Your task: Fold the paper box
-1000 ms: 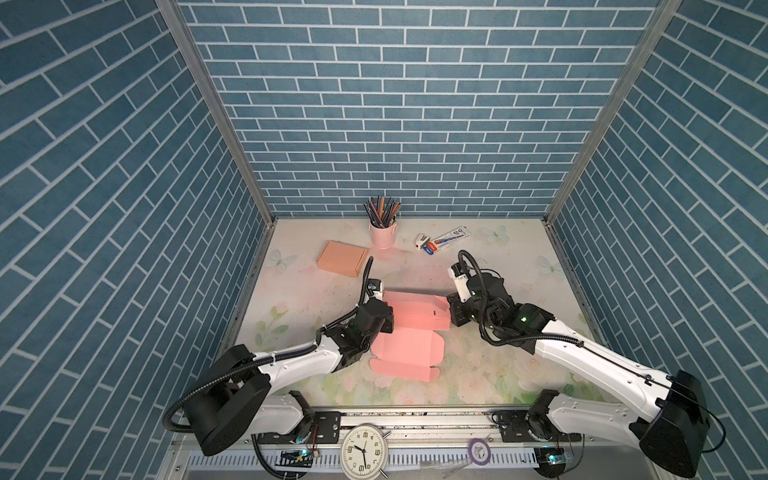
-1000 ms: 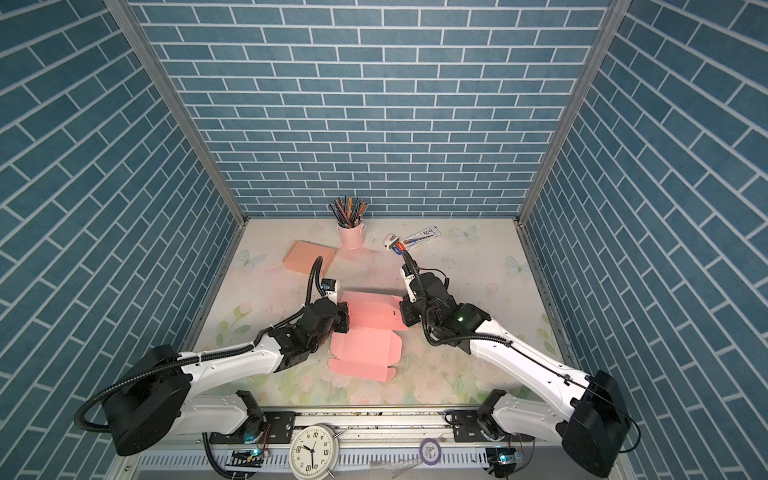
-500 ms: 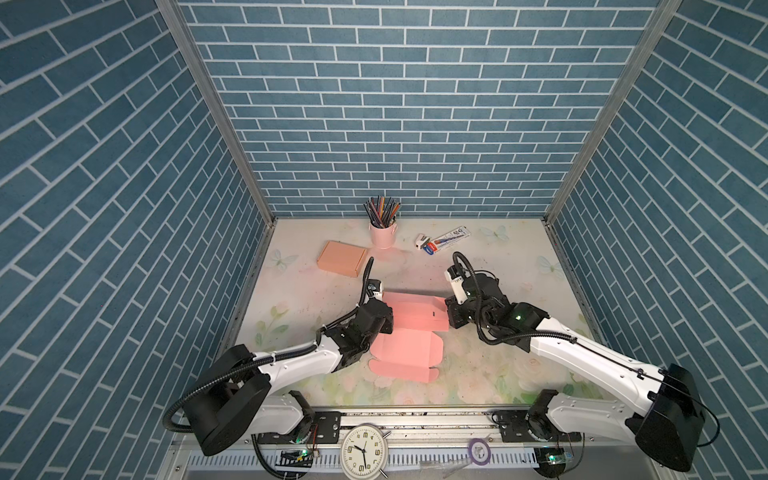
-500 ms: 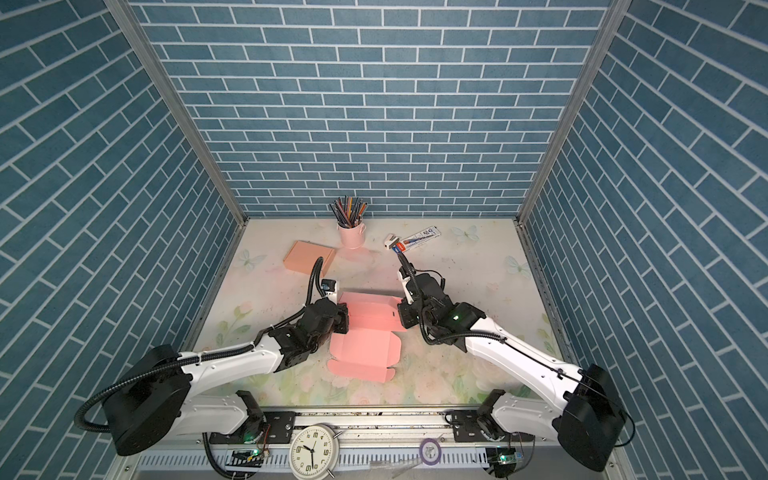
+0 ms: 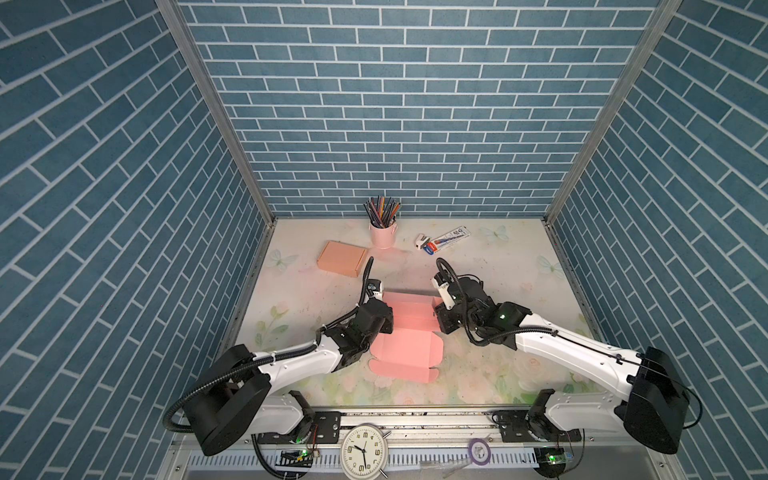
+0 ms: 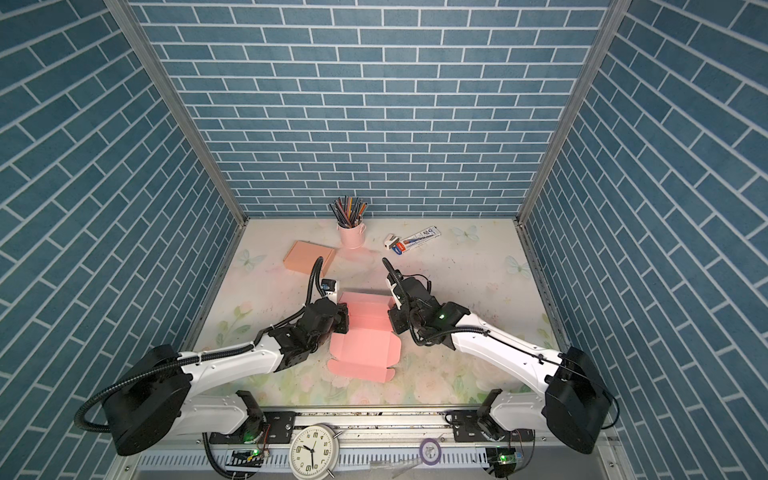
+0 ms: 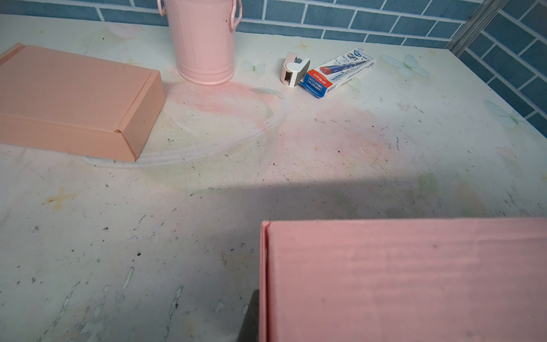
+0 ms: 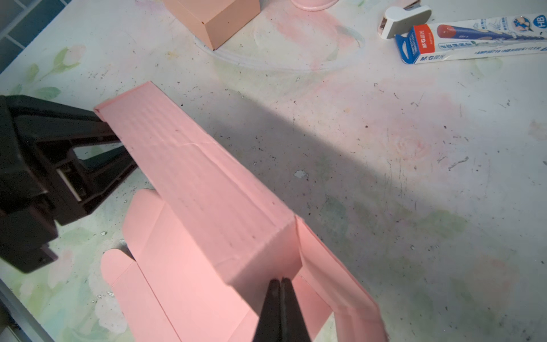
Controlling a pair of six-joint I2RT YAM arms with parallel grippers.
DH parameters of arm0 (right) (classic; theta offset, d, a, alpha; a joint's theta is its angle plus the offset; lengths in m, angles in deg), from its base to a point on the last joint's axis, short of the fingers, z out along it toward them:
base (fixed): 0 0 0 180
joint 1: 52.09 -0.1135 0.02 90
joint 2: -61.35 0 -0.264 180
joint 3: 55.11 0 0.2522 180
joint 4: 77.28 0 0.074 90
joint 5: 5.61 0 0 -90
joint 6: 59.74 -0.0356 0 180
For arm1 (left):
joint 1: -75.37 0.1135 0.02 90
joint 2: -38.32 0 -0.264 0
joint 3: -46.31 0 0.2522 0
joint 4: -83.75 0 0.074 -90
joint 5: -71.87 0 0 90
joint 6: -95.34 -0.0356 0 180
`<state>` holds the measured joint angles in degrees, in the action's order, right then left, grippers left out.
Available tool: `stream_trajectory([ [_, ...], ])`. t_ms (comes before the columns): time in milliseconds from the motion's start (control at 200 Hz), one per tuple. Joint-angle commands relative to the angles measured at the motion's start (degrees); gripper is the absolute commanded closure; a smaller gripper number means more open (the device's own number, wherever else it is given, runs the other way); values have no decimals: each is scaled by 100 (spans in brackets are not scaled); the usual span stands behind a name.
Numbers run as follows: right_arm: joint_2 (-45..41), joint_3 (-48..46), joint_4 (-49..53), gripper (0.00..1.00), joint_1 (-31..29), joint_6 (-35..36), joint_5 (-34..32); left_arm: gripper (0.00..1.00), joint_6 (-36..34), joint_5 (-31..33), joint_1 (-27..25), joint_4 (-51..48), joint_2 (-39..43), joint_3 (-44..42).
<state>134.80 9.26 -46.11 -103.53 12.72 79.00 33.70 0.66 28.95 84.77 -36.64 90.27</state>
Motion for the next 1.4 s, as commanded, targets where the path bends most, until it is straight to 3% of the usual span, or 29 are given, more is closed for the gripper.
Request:
stream_trajectory([
  [0, 25, 221, -225, 100, -37, 45, 68, 91, 126, 5, 21, 51, -14, 116],
  [550, 64, 283, -527, 100, -39, 58, 55, 92, 337, -314, 23, 215, 165, -96],
  [830, -1133, -810, -1383, 98, -41, 348, 282, 92, 545, -913, 357, 234, 283, -218],
  [1030, -1860, -1300, -1444, 97, -39, 305, 121, 91, 682, -1475, 851, 426, 569, -509],
  [1130, -2350, -1748, -1938, 96, -37, 316, 324, 92, 733, -1793, 1125, 473, 788, -654],
  [1250, -2863, -2341, -2674, 91, -32, 197, 377, 91, 697, -1917, 1329, 262, 1132, -685],
  [1395, -3087, -2665, -3056, 76, 28, 30, 349, 92, 724, -2309, 1690, 205, 1536, -749],
])
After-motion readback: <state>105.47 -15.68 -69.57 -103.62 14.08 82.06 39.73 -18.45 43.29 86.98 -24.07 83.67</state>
